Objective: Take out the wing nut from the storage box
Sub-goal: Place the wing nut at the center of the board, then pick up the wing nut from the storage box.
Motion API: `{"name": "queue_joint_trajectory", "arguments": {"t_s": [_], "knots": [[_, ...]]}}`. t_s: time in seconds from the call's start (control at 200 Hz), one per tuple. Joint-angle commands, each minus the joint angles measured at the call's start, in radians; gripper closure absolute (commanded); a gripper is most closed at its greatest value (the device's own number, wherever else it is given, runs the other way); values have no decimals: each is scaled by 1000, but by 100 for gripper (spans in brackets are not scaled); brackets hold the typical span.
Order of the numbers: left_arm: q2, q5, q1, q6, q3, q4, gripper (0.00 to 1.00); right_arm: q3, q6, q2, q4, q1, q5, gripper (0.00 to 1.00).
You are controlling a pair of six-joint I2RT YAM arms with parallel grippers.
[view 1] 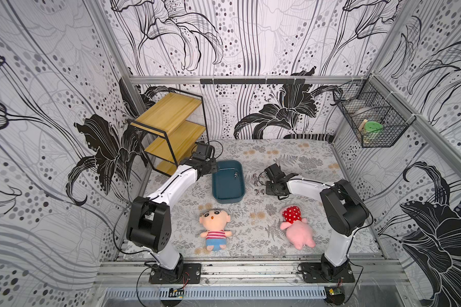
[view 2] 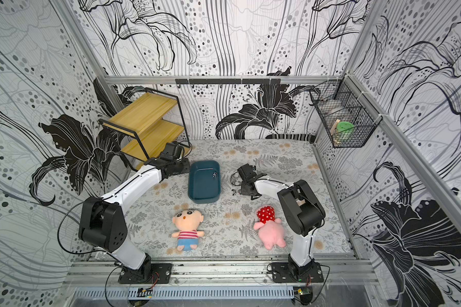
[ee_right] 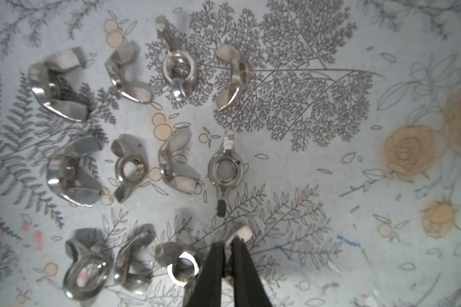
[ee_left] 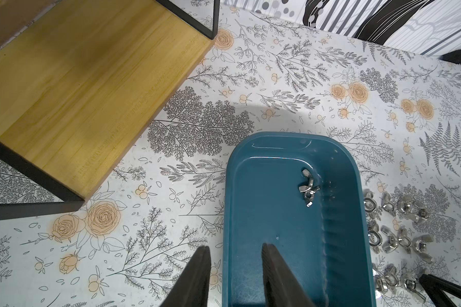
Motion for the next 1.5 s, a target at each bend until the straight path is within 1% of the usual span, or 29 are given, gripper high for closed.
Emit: {"name": "queue_joint_trajectory", "arguments": {"t_s": [0.0, 0.1, 0.401, 0.561, 0.681, 0.801, 0.941, 1.097, 1.287, 1.492], "knots": [[-8, -17, -4, -4, 11, 4, 61, 25, -7, 21, -41, -5, 24, 82], [-11, -19, -4, -3, 11, 3, 61, 32, -11, 21, -49, -6, 29, 77], [-23, -23, -4, -2, 8, 2, 61, 63, -18, -31, -87, -4, 59, 76], [-22, -25, -3, -4, 5, 2, 61, 136, -56, -86, -120, 0, 81, 73], [-18, -23, -4, -7, 3, 6, 61, 253, -96, -81, -158, 40, 110, 71], [-14, -25, -3, -10, -2, 9, 61, 394, -134, -27, -192, 111, 116, 70], [-11, -35, -2, -14, -16, 8, 61, 578, -159, 81, -222, 195, 93, 70], [-43, -33, 21, -19, -58, 22, 61, 721, -163, 207, -244, 244, 65, 70], [-85, -26, 56, -10, -93, 20, 61, 808, -140, 326, -258, 260, 45, 70], [-112, -22, 79, -3, -112, 17, 61, 860, -99, 414, -274, 261, 63, 70]]}}
